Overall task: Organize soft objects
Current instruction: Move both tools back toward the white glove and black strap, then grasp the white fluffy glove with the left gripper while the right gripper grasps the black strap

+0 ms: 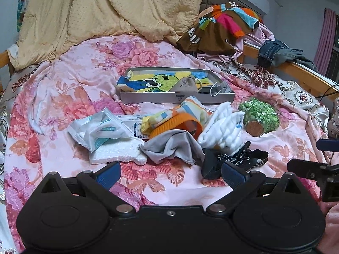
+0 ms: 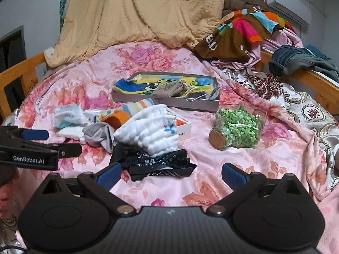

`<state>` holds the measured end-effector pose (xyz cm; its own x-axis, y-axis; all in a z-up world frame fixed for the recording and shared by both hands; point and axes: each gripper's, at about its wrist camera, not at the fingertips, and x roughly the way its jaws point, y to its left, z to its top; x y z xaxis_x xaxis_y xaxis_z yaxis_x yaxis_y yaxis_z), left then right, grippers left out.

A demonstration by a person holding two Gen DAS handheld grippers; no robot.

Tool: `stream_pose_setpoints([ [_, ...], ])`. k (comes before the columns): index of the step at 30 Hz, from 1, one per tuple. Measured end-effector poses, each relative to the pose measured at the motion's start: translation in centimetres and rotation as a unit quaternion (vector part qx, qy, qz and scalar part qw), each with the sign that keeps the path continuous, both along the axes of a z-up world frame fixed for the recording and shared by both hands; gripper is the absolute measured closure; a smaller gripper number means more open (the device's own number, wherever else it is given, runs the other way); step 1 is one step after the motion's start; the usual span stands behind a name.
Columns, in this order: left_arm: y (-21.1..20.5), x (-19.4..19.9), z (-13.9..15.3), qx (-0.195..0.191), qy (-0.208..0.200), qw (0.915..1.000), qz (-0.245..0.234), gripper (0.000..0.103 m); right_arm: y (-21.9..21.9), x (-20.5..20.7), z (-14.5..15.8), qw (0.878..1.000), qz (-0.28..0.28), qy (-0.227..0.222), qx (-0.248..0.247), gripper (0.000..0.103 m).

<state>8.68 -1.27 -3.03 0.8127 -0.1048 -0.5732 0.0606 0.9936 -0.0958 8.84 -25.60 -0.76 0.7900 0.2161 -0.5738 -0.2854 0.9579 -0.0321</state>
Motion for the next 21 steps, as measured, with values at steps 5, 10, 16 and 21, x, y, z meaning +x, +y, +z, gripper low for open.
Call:
stream_pose_setpoints([
  [5,0.6,-0.3,0.0,0.008,0.001,1.0000,0.005,0.001,0.4,0.1,-0.1,1.000,0.007,0.002,-0.010,0.000],
  [10,1.3,-0.3,0.0,0.003,0.005,0.9999,0.014,0.001,0.4,0.3,-0.1,1.000,0.012,0.003,-0.011,0.000],
  [16,1.3,0.2,-0.1,-0.002,0.004,1.0000,0.004,0.001,0.6,0.6,-0.1,1.000,0.016,0.005,-0.014,0.000],
  [21,1.2,0.9,0.0,-0.004,-0.003,0.9999,-0.014,0.001,0.8,1.3,-0.7,0.999,0.021,0.024,-0.015,0.000],
])
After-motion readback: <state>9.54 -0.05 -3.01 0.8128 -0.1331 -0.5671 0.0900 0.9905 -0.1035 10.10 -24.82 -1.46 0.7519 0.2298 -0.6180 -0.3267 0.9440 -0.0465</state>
